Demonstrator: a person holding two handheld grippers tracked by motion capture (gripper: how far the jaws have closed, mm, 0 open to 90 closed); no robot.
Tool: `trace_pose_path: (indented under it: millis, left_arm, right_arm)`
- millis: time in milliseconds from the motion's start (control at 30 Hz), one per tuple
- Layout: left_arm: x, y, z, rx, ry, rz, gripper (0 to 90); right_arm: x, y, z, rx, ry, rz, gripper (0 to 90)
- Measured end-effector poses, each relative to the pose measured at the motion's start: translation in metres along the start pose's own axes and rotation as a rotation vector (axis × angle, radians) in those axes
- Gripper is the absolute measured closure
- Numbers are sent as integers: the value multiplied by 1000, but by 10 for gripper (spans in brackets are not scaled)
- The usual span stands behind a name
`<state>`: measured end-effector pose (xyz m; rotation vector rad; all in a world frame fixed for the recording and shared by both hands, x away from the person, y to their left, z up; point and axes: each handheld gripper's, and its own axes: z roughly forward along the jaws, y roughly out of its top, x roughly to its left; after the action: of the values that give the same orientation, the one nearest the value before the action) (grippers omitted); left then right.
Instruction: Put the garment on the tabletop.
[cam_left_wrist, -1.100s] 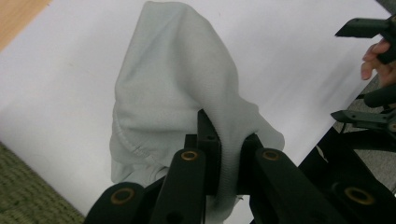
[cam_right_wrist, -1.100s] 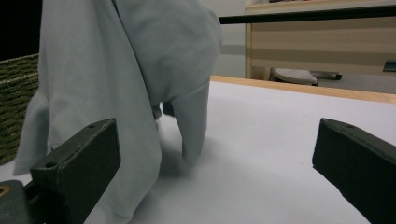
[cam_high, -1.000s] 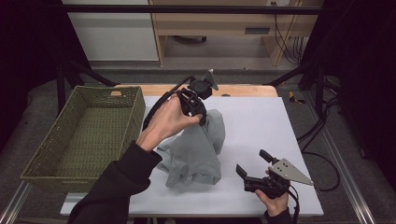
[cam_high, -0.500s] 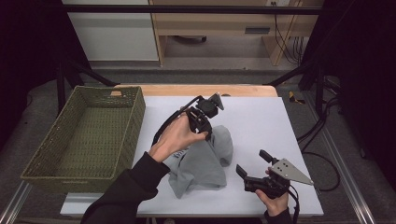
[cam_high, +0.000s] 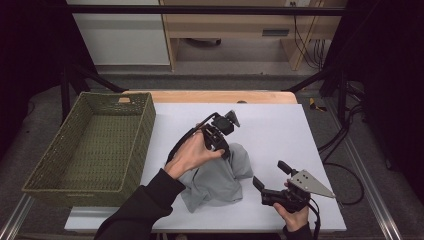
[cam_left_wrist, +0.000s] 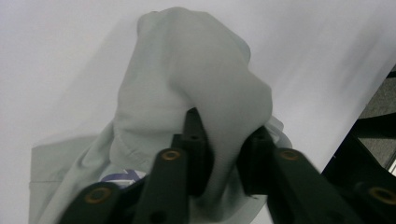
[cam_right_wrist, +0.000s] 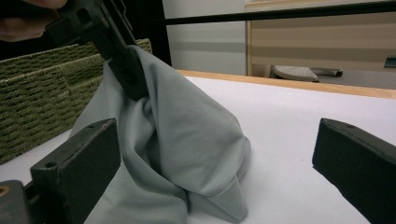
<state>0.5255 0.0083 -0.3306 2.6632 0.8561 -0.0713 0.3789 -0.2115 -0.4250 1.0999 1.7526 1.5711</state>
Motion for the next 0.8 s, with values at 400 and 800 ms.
trace_pose_path:
  millis: [400, 800]
  left_arm:
    - [4, -9, -11, -132, 10, 35, 156]
    - [1, -30, -18, -309, 68, 72, 83]
  right_arm:
    - [0, 0, 0, 2, 2, -1, 11]
    - [-1, -1, 0, 6, -2, 3, 10]
